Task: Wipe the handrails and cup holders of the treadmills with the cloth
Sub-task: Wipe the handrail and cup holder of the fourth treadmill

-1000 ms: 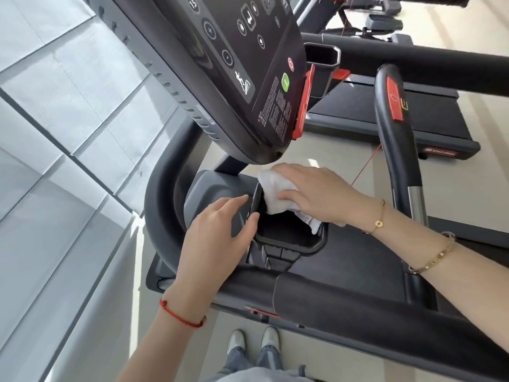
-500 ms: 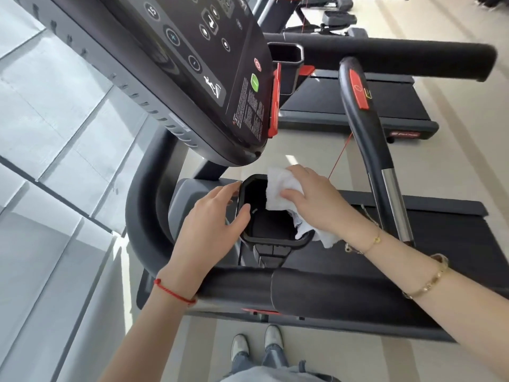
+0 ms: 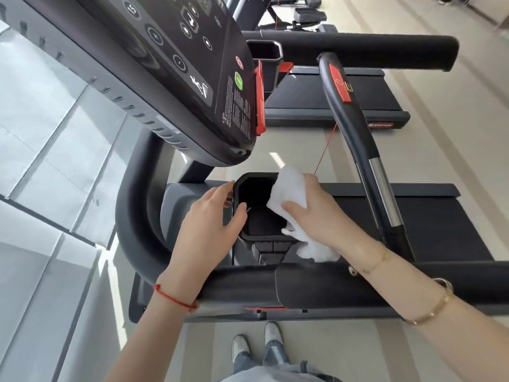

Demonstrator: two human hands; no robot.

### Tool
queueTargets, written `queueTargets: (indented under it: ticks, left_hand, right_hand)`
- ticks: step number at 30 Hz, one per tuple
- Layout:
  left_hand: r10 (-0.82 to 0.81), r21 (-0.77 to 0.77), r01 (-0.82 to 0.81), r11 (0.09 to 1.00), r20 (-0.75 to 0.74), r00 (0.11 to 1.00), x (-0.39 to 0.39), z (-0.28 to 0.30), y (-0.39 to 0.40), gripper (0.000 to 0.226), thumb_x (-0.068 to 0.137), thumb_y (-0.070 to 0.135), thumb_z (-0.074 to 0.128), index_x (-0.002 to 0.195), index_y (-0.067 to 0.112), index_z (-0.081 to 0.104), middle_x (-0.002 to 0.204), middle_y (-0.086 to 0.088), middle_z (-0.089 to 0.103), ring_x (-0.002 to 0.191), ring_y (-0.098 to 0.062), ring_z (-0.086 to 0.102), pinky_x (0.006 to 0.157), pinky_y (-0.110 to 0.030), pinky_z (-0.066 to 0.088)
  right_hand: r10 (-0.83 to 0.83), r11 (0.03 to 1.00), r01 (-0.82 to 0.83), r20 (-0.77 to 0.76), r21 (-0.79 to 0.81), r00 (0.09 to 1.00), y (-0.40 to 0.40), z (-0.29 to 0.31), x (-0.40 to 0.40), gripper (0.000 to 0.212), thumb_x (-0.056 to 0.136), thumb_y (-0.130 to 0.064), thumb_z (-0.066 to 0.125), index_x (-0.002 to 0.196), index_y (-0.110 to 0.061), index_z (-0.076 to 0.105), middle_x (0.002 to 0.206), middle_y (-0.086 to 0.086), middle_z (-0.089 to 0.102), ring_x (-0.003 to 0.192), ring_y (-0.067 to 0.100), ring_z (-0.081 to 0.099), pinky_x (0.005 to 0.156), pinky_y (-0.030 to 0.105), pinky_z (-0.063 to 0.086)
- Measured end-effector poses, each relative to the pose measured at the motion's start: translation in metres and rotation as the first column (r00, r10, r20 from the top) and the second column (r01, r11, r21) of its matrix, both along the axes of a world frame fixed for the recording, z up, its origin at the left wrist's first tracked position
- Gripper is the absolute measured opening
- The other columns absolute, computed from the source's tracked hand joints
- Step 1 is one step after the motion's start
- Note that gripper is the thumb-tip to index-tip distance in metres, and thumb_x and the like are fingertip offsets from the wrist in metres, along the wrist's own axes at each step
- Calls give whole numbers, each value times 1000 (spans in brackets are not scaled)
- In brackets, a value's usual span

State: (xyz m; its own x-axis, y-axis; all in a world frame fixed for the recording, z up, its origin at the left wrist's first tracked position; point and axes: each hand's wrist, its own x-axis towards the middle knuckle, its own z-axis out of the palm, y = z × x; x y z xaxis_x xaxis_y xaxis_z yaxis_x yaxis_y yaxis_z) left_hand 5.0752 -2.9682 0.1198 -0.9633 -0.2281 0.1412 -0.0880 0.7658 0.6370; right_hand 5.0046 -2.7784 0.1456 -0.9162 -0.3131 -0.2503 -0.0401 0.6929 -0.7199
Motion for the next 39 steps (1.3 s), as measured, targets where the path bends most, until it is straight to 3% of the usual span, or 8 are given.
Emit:
queueTargets:
  ticks: [7, 10, 13, 17, 20, 28, 34, 39]
  left_hand:
    - [-53, 91, 55, 994, -21, 998, -1, 3, -7, 49, 98, 45, 34, 135, 21, 57, 120, 6, 66, 109, -9, 60, 91, -16, 41]
    - [-73, 73, 77, 994, -57, 996, 2, 7, -13, 52, 99, 49, 24, 127, 26, 61, 110, 13, 65, 101, -1, 55, 85, -5, 33]
    - [-61, 144, 70, 987, -63, 996, 7, 8, -16, 46, 100, 51, 22, 117, 34, 62, 104, 16, 65, 96, -3, 60, 85, -11, 39]
    - [-67, 127, 75, 989, -66, 996, 14, 7, -17, 41, 105, 37, 25, 124, 33, 61, 108, 23, 61, 102, 4, 57, 85, 3, 30]
    - [-86, 107, 94, 990, -78, 993, 17, 9, -16, 43, 105, 37, 24, 125, 29, 62, 106, 23, 61, 103, 5, 55, 85, 5, 28]
    - [-60, 144, 65, 988, -36, 998, 22, 14, -14, 50, 102, 48, 21, 129, 31, 59, 122, 15, 63, 114, -3, 56, 94, -20, 40]
    - [-30, 64, 31, 997, -29, 999, 28, 14, -15, 47, 102, 43, 26, 128, 25, 61, 126, 12, 63, 116, -6, 54, 88, -18, 38]
    - [-34, 73, 37, 997, -42, 999, 27, 12, -14, 38, 103, 37, 34, 127, 27, 60, 123, 14, 63, 112, -2, 54, 81, -7, 33]
  right_hand:
    - [27, 999, -28, -93, -17, 995, 36, 26, 46, 42, 96, -39, 50, 137, -32, 42, 111, -16, 59, 96, -4, 55, 73, 12, 39]
    - [173, 985, -172, -155, 19, 973, 37, 34, 57, 50, 98, -42, 45, 145, -42, 27, 133, -29, 41, 115, -3, 45, 91, 17, 36]
    - [417, 907, -399, -142, 138, 898, 28, 32, 56, 47, 99, -46, 39, 145, -39, 29, 140, -24, 39, 126, -4, 36, 100, 18, 29]
    - [630, 740, -551, -111, 387, 768, -6, 26, 48, 37, 100, -50, 32, 107, -19, 50, 100, -9, 59, 92, 12, 53, 76, 30, 38]
    - [660, 703, -564, -102, 433, 745, -12, 25, 44, 41, 97, -55, 30, 83, -18, 39, 76, -7, 49, 68, 10, 47, 58, 29, 31]
    - [550, 773, -408, -191, 486, 813, -5, 30, 57, 37, 97, -53, 27, 79, -22, 37, 79, -8, 50, 77, 16, 47, 62, 31, 26]
    - [397, 849, -123, -467, 514, 790, -66, 7, 77, 34, 102, -43, 27, 81, -18, 35, 68, -4, 40, 56, 16, 37, 57, 28, 24]
    - [278, 907, -77, -451, 415, 848, -82, -3, 65, 34, 96, -44, 16, 90, -16, 34, 73, -5, 42, 49, 6, 30, 45, 22, 13]
